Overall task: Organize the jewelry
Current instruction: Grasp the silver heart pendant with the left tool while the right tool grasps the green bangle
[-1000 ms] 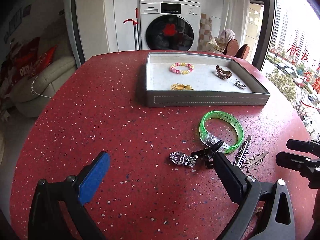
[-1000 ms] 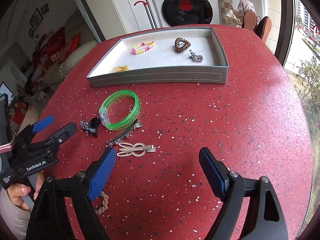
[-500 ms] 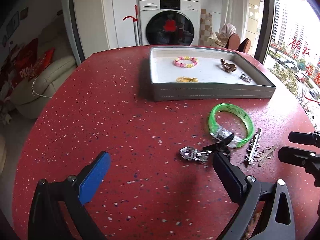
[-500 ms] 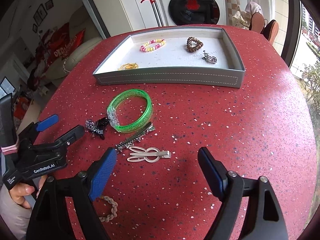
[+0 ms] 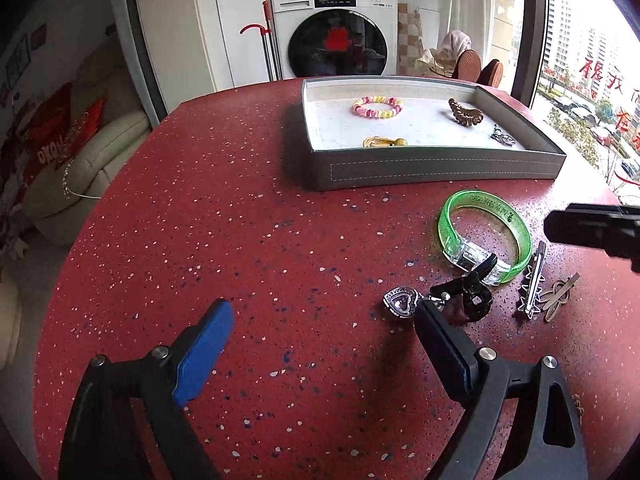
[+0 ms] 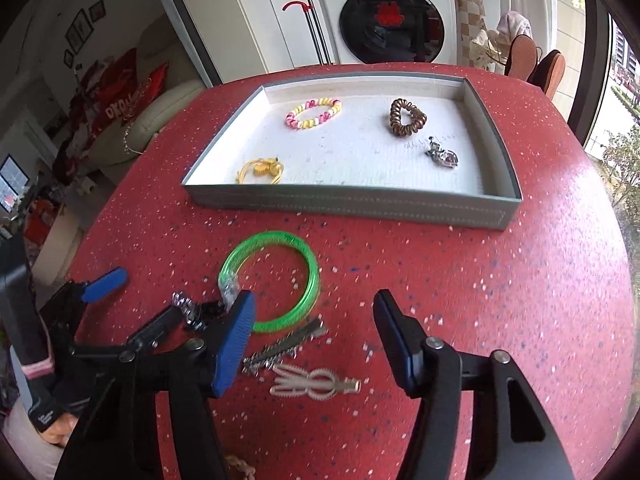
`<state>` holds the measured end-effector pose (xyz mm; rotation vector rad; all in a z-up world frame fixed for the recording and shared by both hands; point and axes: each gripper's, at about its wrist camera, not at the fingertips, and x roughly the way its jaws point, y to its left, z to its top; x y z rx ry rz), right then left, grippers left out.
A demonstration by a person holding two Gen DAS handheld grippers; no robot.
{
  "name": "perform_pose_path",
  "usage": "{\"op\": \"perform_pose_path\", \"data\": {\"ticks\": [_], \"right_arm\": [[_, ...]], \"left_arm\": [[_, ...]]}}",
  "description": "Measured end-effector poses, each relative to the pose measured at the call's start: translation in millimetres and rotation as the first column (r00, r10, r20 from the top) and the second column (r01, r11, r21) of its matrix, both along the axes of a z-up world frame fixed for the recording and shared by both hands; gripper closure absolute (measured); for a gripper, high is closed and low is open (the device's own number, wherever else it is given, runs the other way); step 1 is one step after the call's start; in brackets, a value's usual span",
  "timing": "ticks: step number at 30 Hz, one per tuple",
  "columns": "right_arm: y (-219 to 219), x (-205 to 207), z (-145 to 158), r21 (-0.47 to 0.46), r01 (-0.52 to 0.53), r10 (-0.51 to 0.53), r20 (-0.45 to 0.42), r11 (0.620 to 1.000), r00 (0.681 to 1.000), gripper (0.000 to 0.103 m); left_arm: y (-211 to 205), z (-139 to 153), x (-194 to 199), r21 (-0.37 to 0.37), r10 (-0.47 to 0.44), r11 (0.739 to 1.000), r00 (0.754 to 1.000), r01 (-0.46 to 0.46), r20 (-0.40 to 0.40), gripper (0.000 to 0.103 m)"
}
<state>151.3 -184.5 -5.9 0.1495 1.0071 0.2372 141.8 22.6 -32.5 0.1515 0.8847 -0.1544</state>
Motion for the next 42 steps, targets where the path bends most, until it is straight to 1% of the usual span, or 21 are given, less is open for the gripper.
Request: {"op": "perform_pose_path", "data": {"ticks": [5, 6, 8, 10, 12, 13, 15, 17, 18, 20, 21, 22, 24, 26, 28, 30, 32, 37, 38, 39, 42], "right_arm": [[6, 16, -10, -0.035, -0.023, 0.021, -0.034, 0.999, 0.999, 0.049], [7, 18, -13, -0.043, -0.028, 0.027, -0.039, 0.999, 0.999, 0.049], [9, 21, -17, -0.058, -0.037, 0.034, -0.049, 0.998, 0.998, 0.05], [11, 21, -19, -0.081, -0.043, 0.04, -0.037, 0.996, 0.998, 0.052], [14, 22, -19, -0.099, -0.054, 0.051, -0.032, 0.994, 0.998, 0.053], [15, 21, -19, -0.111, -0.06, 0.057, -0.029, 0.992, 0.998, 0.054], [18, 21, -20, -0.139, -0.069, 0.067, -0.021, 0.988, 0.998, 0.058], [20, 19, -21, -0.173, -0.079, 0.078, -0.01, 0.982, 0.997, 0.068], [20, 19, -21, -0.184, -0.079, 0.079, -0.007, 0.98, 0.997, 0.07], [17, 19, -21, -0.189, -0.077, 0.077, -0.004, 0.979, 0.997, 0.079], [16, 19, -21, -0.185, -0.075, 0.076, -0.004, 0.98, 0.997, 0.081], [14, 19, -21, -0.179, -0.073, 0.074, -0.005, 0.981, 0.997, 0.083], [12, 20, -21, -0.18, -0.075, 0.076, -0.005, 0.981, 0.997, 0.086], [13, 20, -21, -0.18, -0.08, 0.081, -0.003, 0.98, 0.997, 0.093], [12, 19, -21, -0.177, -0.082, 0.084, 0.002, 0.981, 0.996, 0.095], [12, 18, -22, -0.172, -0.078, 0.081, 0.007, 0.982, 0.997, 0.095], [9, 17, -20, -0.16, -0.07, 0.074, 0.02, 0.985, 0.997, 0.095], [2, 11, -11, -0.129, -0.057, 0.065, 0.053, 0.99, 0.997, 0.095], [1, 10, -9, -0.123, -0.055, 0.062, 0.059, 0.991, 0.996, 0.095], [0, 9, -7, -0.12, -0.053, 0.061, 0.063, 0.991, 0.996, 0.095], [-5, 6, -1, -0.1, -0.046, 0.054, 0.071, 0.994, 0.996, 0.095]], "left_arm": [[-6, -3, 5, 0.006, -0.024, 1.0, 1.0, 0.025, -0.018, 0.0], [-7, -3, 6, 0.008, -0.03, 1.0, 0.999, 0.03, -0.021, 0.004], [-9, -2, 7, 0.005, -0.038, 0.999, 0.999, 0.038, -0.023, 0.004], [-12, -2, 8, 0.001, -0.044, 0.999, 0.999, 0.044, -0.029, 0.004], [-15, -1, 9, -0.005, -0.055, 0.999, 0.998, 0.055, -0.033, 0.009], [-17, -1, 9, -0.009, -0.059, 0.998, 0.997, 0.059, -0.039, 0.009], [-20, -1, 10, -0.012, -0.062, 0.998, 0.997, 0.062, -0.044, 0.009], [-24, -1, 11, -0.008, -0.073, 0.997, 0.996, 0.073, -0.045, 0.009], [-26, -1, 11, -0.005, -0.08, 0.997, 0.996, 0.08, -0.044, 0.009], [-31, -1, 12, -0.002, -0.096, 0.995, 0.994, 0.096, -0.047, 0.009], [-33, 0, 13, -0.002, -0.106, 0.994, 0.993, 0.106, -0.048, 0.012], [-34, 0, 14, -0.006, -0.116, 0.993, 0.992, 0.115, -0.049, 0.017], [-38, 1, 16, -0.013, -0.134, 0.991, 0.989, 0.133, -0.057, 0.022], [-41, 2, 17, -0.028, -0.15, 0.988, 0.986, 0.149, -0.066, 0.03], [-42, 3, 16, -0.054, -0.165, 0.985, 0.983, 0.161, -0.076, 0.044], [-45, 4, 15, -0.053, -0.177, 0.984, 0.981, 0.173, -0.075, 0.053], [-46, 3, 14, -0.052, -0.174, 0.984, 0.982, 0.17, -0.075, 0.053], [-40, 5, 13, -0.083, -0.149, 0.986, 0.986, 0.142, -0.081, 0.054], [-39, 6, 12, -0.088, -0.143, 0.987, 0.987, 0.136, -0.078, 0.058], [-38, 8, 12, -0.096, -0.139, 0.987, 0.988, 0.131, -0.074, 0.068], [-35, 11, 11, -0.117, -0.121, 0.987, 0.99, 0.112, -0.071, 0.068]]}}
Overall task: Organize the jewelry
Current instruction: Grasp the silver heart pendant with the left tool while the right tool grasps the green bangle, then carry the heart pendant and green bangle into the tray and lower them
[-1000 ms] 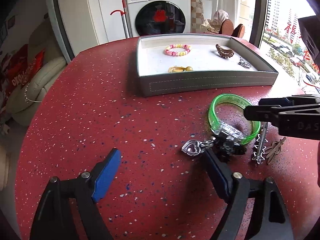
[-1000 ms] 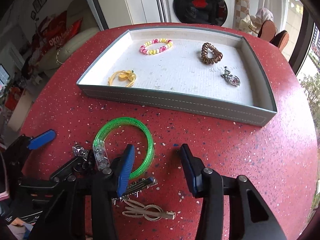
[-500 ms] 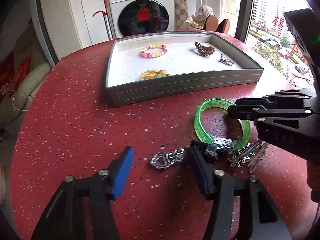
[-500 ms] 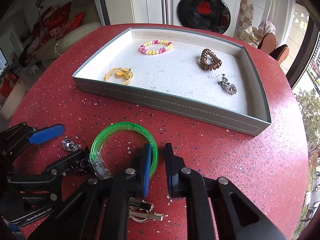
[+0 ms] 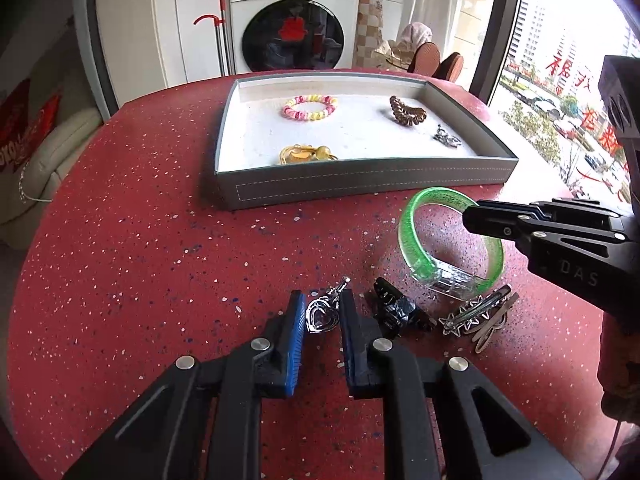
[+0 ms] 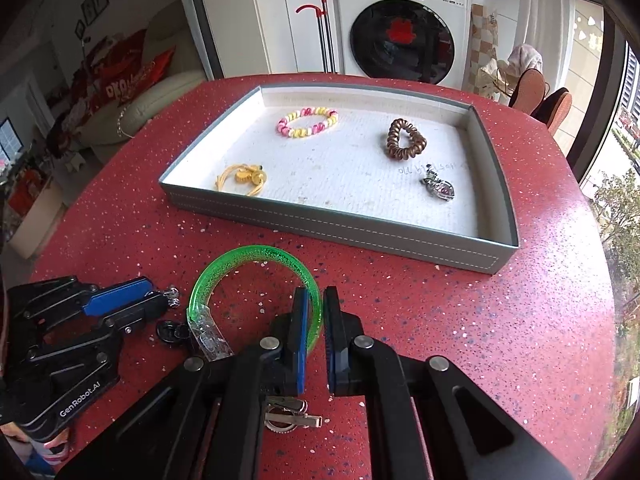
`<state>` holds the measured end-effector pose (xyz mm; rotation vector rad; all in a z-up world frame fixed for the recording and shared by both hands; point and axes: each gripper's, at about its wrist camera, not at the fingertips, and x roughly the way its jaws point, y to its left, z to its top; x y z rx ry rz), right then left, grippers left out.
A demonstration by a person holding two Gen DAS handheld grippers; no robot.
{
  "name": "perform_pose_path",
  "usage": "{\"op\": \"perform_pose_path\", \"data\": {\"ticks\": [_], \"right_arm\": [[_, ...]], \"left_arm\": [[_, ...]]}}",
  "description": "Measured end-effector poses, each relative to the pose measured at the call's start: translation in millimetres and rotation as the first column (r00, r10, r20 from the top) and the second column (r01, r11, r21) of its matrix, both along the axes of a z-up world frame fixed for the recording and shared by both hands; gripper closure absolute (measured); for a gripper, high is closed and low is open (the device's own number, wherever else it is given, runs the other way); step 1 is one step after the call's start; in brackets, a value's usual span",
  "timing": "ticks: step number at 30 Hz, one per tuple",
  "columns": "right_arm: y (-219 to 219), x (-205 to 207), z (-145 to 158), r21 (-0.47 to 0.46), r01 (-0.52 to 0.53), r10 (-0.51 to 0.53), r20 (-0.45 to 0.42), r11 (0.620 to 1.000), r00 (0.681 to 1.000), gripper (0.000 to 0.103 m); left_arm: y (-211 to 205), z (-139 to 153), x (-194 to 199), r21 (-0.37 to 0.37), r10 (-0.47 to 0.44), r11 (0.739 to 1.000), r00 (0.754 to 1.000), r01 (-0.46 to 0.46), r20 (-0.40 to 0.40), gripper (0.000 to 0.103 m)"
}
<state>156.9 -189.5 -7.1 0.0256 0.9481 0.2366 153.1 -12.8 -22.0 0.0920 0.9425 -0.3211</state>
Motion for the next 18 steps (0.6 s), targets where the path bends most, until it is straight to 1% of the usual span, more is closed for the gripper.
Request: {"op": "perform_pose_path", "data": {"ticks": [4, 8, 18], "right_arm": [[-5, -4, 7, 0.018, 0.005, -0.005, 0.008, 1.0, 1.0, 0.095], [-10, -8, 13, 0.041, 0.009, -0.01, 0.016, 0.999, 1.0, 0.095], [-19, -18, 25, 0.083, 0.008, -0.011, 0.033, 0.997, 0.999, 0.095]], "left_arm": [[0, -1, -3, 0.008, 0.005, 1.0, 1.0, -0.005, 0.005, 0.068], [2, 2, -5, -0.002, 0.019, 1.0, 1.0, -0.019, 0.008, 0.068], [6, 22, -12, -0.015, 0.039, 0.999, 0.997, -0.039, 0.059, 0.068]]}}
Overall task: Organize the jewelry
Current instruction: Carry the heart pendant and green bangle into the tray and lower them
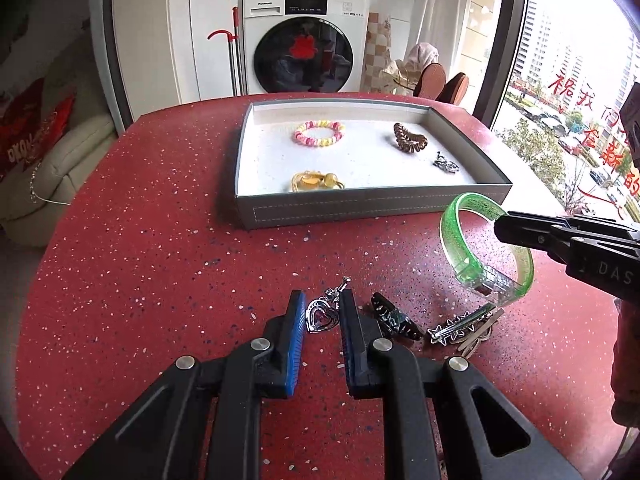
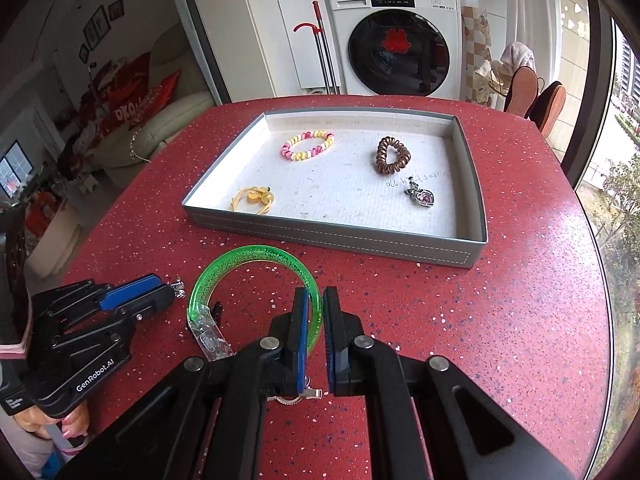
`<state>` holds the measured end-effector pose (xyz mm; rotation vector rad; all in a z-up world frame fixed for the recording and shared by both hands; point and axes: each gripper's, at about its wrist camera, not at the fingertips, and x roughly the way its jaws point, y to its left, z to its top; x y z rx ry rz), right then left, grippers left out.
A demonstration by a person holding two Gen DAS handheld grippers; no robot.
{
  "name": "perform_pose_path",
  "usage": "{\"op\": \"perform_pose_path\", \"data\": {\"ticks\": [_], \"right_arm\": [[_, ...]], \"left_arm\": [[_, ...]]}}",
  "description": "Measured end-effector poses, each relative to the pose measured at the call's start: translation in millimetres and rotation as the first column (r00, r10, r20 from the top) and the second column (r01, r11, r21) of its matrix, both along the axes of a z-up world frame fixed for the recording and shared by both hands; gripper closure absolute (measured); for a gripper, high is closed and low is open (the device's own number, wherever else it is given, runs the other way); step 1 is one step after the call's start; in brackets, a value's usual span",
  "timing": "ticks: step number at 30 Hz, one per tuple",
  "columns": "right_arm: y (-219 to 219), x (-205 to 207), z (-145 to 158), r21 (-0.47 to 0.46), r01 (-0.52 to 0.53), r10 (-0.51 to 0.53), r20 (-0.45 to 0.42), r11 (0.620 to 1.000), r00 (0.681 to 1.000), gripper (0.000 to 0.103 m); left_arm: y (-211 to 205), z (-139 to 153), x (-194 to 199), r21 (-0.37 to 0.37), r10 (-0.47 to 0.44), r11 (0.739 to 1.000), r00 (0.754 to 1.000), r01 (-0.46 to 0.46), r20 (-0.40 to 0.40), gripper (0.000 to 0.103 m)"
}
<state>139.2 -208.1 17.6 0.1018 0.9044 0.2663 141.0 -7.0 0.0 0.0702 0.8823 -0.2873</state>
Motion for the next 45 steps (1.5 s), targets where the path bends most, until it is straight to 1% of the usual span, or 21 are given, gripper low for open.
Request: {"op": "perform_pose_path", "data": {"ticks": [11, 25, 36, 45], "right_arm": [[-15, -1, 10, 0.031, 0.018, -0.018, 0.011, 0.999, 1.0, 0.095], [-33, 8, 14, 0.055, 0.046, -0.047, 0.012, 0.997, 0.999, 0.095], [-46, 29, 20, 0.059, 0.067, -0.068, 0.016, 0.996, 0.998, 0.095], [-56, 60, 18, 0.086, 0.09, -0.09, -0.01, 0.992, 0.996, 0.095]], "left_arm": [[-3, 17, 0, -0.003, 0.032, 0.999, 0.999, -0.032, 0.042, 0.068], [-16, 29, 7, -0.011, 0.025, 1.0, 0.997, -0.024, 0.07, 0.068], [-16, 43, 22, -0.034, 0.039, 0.999, 0.994, -0.036, 0.098, 0.068], [-21, 53, 48, -0.044, 0.045, 0.998, 0.992, -0.04, 0.116, 0.068]]}}
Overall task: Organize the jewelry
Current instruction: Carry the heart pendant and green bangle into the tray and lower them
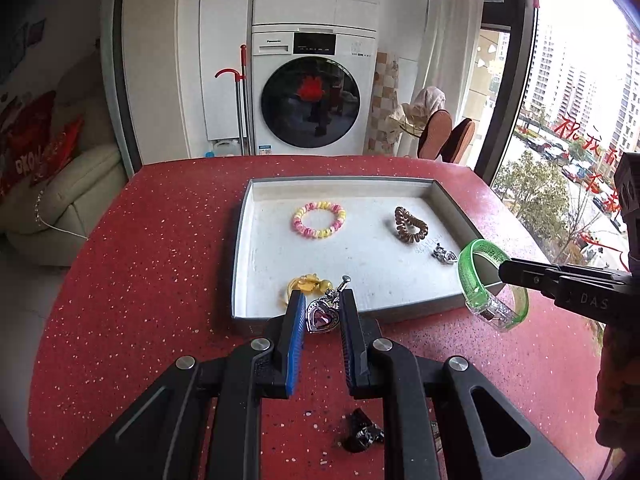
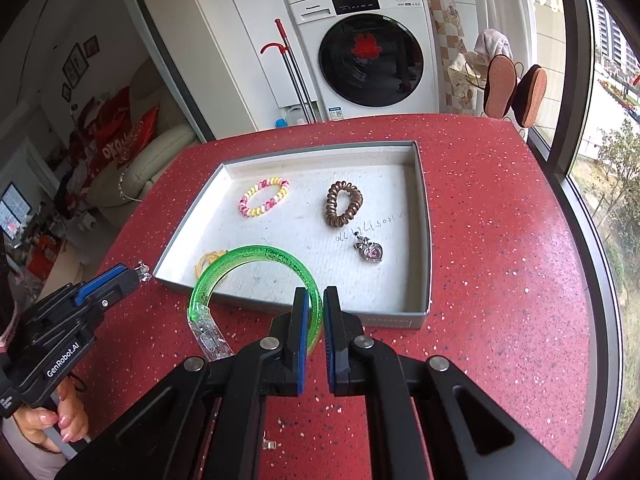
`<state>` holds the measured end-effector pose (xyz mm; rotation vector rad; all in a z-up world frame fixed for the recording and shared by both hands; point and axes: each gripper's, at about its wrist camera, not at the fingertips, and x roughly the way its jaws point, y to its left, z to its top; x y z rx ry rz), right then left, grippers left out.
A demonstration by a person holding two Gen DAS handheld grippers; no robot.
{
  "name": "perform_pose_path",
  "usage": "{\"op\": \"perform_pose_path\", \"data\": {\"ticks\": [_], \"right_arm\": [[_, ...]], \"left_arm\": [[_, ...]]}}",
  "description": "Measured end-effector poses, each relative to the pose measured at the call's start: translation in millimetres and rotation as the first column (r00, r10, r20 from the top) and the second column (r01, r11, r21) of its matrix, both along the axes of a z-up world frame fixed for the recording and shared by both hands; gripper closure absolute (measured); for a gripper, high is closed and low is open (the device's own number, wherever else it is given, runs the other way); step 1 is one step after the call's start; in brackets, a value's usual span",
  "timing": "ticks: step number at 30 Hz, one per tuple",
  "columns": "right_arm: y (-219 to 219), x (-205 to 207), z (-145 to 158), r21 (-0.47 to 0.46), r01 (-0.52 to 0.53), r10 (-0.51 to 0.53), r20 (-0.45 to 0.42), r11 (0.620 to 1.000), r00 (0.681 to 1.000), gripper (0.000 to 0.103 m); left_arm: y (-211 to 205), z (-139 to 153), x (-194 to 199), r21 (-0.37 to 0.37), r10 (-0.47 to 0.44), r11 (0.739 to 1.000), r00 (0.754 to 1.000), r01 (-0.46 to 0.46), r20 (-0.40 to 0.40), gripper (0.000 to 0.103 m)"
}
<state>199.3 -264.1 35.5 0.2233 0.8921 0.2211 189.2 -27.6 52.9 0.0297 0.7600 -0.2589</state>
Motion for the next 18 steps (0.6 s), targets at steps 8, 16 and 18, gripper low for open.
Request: {"op": "perform_pose_path", "data": {"ticks": [8, 16, 18], "right_arm": [[3, 33, -8, 0.003, 0.001, -0.001, -0.023, 1.0, 1.0, 0.095], [15, 64, -32, 0.001, -0.022, 0.022, -0.077, 1.0, 0.997, 0.095], [17, 70, -39, 0.004, -0.028, 0.028, -0.095, 1.0, 0.995, 0.095]], "left_arm": [[-13, -4, 34, 0.01, -0.004, 1.0, 1.0, 0.004, -0.01, 0.068], [-23, -21, 75, 0.04, 0.017, 0.999, 0.999, -0.016, -0.043, 0.068], [-24, -26, 83, 0.049, 0.025, 0.999, 0.998, -0.023, -0.053, 0.068]]}}
